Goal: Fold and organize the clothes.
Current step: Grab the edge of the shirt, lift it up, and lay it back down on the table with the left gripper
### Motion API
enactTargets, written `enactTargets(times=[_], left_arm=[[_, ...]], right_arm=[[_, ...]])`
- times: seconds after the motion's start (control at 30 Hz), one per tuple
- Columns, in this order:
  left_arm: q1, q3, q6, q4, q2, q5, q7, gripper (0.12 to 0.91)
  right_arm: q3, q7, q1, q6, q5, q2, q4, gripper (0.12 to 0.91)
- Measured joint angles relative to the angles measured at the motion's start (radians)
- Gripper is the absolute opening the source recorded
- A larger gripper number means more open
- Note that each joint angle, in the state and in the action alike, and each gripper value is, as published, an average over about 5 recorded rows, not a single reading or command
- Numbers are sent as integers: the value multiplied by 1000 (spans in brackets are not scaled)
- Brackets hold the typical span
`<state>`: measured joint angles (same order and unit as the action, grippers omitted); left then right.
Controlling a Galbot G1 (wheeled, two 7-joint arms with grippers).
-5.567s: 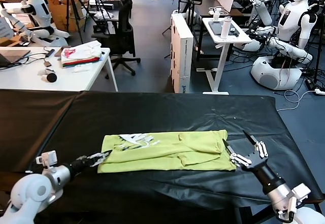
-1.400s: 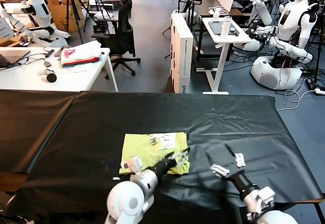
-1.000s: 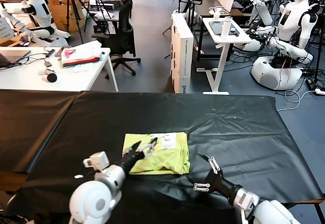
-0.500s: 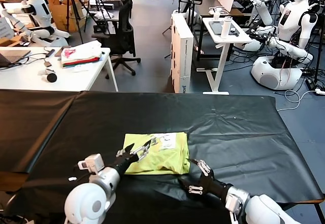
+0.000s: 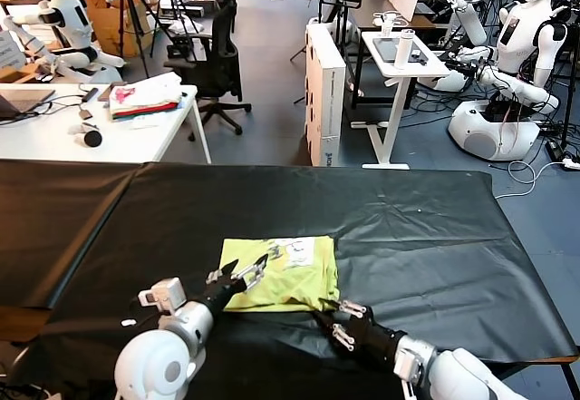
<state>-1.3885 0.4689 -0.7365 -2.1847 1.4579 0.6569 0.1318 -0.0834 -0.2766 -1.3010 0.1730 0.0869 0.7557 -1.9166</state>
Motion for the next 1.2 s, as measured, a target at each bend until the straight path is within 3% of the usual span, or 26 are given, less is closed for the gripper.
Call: enactTargets(times=[0.07,0.17,0.6,0.67,0.77,0.9,1.03,1.2], left_arm=[[0,0,1,1,1,-1,0,907],[-2,-1,5,3,3,-4,0,907],[-6,-1,23,18,7,-34,-14,907],[-7,1,30,19,4,-55,-25,907],[-12,5,53,21,-6,-98,-43,907],[-25,9,125,31,-23,-171,-61,907],[-42,14,243,57,-31,-261,-62,907],[-73,27,392,101,-5,-298,-45,907]], right_arm=[[-6,1,-4,4,-4,-3,-2,226],[-17,3,-13,9,-13,-9,-6,138],[-79,6,-52,23,-72,-41,2,158],[-88,1,-59,39,-97,-43,-1,225],[-104,-19,-76,75,-160,-52,-16,401],[-135,-21,-115,110,-274,-61,-49,647],[-172,55,-185,84,-390,-52,-88,858],[-241,180,-285,-5,-520,5,-144,905]])
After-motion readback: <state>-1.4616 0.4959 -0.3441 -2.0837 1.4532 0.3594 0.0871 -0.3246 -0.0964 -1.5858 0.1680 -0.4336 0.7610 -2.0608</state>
